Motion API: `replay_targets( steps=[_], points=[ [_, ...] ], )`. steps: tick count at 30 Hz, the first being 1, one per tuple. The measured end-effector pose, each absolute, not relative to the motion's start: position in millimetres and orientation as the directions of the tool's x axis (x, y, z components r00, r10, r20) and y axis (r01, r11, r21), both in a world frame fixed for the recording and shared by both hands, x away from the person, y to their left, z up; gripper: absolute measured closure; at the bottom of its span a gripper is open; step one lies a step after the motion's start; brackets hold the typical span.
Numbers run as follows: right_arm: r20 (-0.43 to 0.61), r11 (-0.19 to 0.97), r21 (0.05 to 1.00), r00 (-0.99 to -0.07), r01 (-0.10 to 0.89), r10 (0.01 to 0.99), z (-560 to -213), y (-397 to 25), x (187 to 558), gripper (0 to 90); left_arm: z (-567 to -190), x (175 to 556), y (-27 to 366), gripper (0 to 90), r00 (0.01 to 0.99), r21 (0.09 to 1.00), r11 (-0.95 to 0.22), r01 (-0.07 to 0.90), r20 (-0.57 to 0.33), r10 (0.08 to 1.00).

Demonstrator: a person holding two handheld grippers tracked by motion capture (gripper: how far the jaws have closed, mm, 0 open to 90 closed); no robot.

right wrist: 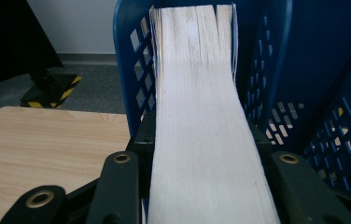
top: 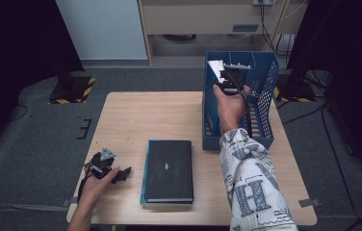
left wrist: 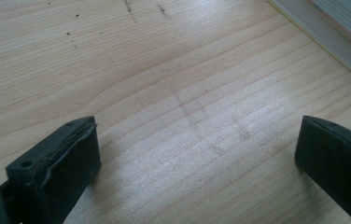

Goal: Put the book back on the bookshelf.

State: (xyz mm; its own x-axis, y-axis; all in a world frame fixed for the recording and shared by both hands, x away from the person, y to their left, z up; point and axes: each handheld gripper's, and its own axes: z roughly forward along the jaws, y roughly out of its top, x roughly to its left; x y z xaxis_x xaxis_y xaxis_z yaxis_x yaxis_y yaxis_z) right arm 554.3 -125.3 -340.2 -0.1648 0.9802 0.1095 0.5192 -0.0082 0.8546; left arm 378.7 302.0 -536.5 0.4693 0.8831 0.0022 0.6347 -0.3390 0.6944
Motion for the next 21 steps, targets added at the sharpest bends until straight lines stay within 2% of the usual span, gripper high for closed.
replay_targets(
  steps=[21],
  points=[
    [0.090,-0.012,0.864,-0.131,0.504,0.987,-341.3,-126.2,564.9,60.5,-536.2,378.9,301.4,0.0,0.474,0.692,-0.343,0.635,0.001,0.881]
  ],
)
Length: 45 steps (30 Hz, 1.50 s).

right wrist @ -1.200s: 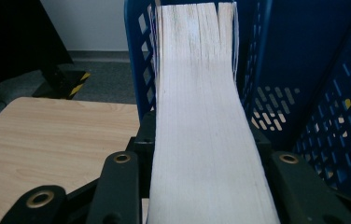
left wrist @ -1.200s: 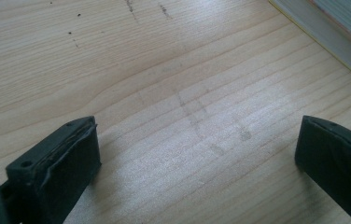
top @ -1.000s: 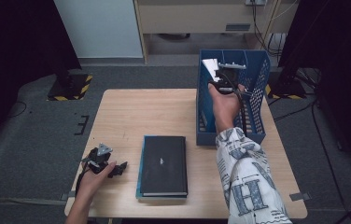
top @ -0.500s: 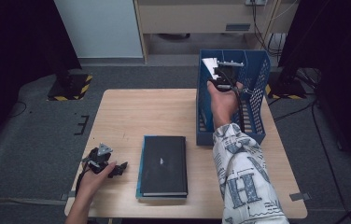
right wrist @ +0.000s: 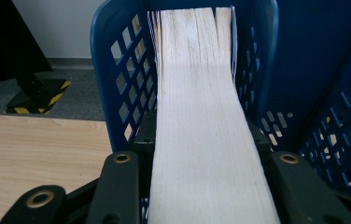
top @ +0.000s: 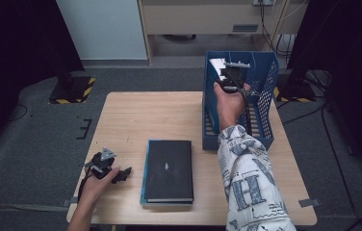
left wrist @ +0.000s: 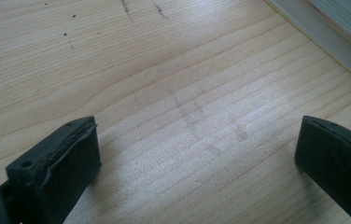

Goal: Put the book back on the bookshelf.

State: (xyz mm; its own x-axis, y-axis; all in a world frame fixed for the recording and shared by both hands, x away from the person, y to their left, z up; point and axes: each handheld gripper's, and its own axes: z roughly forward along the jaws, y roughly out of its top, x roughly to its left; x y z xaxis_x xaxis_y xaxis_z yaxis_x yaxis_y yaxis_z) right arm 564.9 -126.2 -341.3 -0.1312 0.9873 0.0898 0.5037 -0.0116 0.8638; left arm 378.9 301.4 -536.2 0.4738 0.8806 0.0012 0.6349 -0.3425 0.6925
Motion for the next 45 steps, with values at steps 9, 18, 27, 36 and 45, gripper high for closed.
replay_targets(
  steps=[9,18,27,36,45],
  points=[
    [0.095,-0.033,0.865,-0.099,0.501,0.991,-342.8,-125.5,567.3,60.5,-536.1,378.9,301.6,0.0,0.475,0.691,-0.345,0.635,0.003,0.880],
    [0.098,-0.039,0.867,-0.094,0.497,0.991,-352.0,-120.4,566.8,60.1,-536.3,379.2,301.3,0.0,0.474,0.693,-0.343,0.634,0.002,0.880],
    [0.128,-0.055,0.895,-0.137,0.443,0.982,-346.9,-109.7,558.0,47.7,-536.3,379.1,300.9,0.0,0.475,0.693,-0.344,0.634,0.002,0.880],
    [0.155,-0.054,0.882,-0.179,0.469,0.972,-352.0,-109.6,550.6,48.5,-536.2,379.5,300.9,0.0,0.478,0.691,-0.348,0.633,0.004,0.878],
    [0.148,-0.021,0.877,-0.229,0.480,0.962,-349.7,-104.7,546.7,46.7,-536.3,379.9,300.3,0.0,0.477,0.692,-0.345,0.633,0.001,0.879]
  ],
)
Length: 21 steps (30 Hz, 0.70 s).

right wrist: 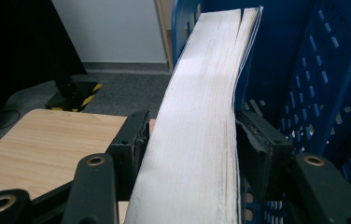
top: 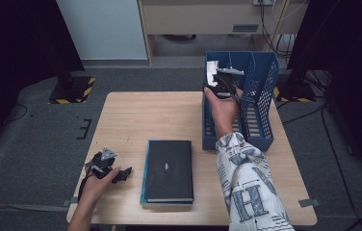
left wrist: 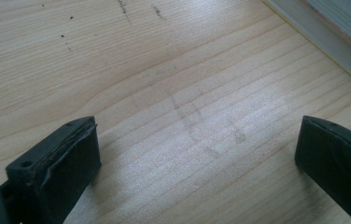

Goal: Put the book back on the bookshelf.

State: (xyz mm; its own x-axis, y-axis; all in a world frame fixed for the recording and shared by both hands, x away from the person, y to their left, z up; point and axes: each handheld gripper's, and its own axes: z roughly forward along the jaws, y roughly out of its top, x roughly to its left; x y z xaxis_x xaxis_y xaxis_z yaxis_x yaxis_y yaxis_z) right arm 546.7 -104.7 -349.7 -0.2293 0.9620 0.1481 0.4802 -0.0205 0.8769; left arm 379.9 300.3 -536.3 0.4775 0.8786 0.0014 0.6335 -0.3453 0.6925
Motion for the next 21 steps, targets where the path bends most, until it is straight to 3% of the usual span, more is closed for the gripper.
replay_targets(
  steps=[14,21],
  points=[
    [0.171,-0.017,0.868,-0.266,0.497,0.949,-350.0,-113.1,545.4,40.7,-536.1,380.2,300.0,0.0,0.480,0.692,-0.348,0.633,0.002,0.877],
    [0.168,0.000,0.866,-0.291,0.500,0.942,-349.8,-113.1,543.6,28.5,-536.1,380.2,300.1,0.0,0.480,0.691,-0.349,0.633,0.003,0.877]
  ],
)
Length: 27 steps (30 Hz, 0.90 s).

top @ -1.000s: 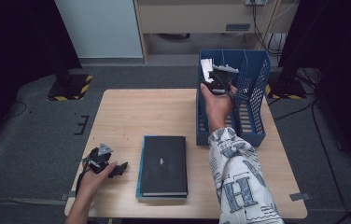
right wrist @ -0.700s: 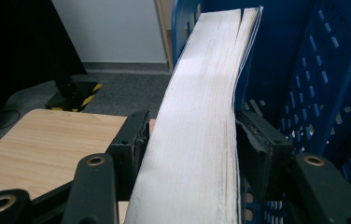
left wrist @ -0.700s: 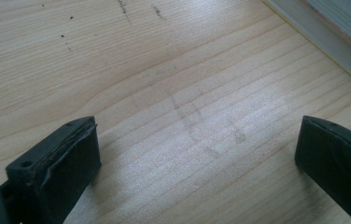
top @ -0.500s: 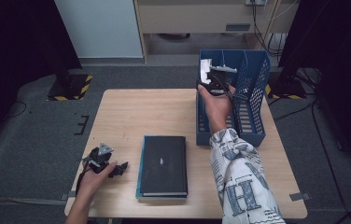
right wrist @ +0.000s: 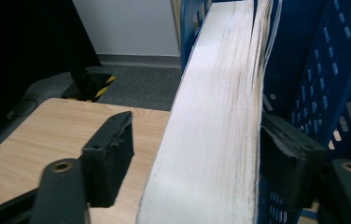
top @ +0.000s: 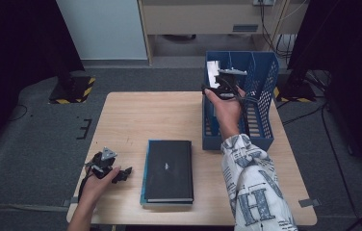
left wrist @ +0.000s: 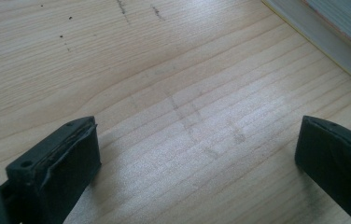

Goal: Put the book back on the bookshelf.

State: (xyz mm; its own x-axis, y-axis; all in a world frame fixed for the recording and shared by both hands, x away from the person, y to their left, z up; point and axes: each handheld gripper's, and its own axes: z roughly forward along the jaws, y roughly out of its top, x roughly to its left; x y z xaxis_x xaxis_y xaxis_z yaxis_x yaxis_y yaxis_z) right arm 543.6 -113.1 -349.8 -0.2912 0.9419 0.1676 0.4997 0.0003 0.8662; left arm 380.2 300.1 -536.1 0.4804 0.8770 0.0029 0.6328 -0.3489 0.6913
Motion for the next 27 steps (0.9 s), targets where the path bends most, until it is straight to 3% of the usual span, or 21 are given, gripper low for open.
replay_targets(
  steps=[15,27],
  points=[
    [0.168,0.053,0.857,-0.375,0.512,0.912,-339.2,-125.3,519.8,12.6,-536.2,379.8,300.6,0.0,0.483,0.690,-0.351,0.633,0.003,0.876],
    [0.120,0.109,0.869,-0.418,0.483,0.900,-353.3,-151.9,477.7,7.7,-536.9,378.7,300.8,0.0,0.486,0.696,-0.350,0.627,0.002,0.874]
  ],
)
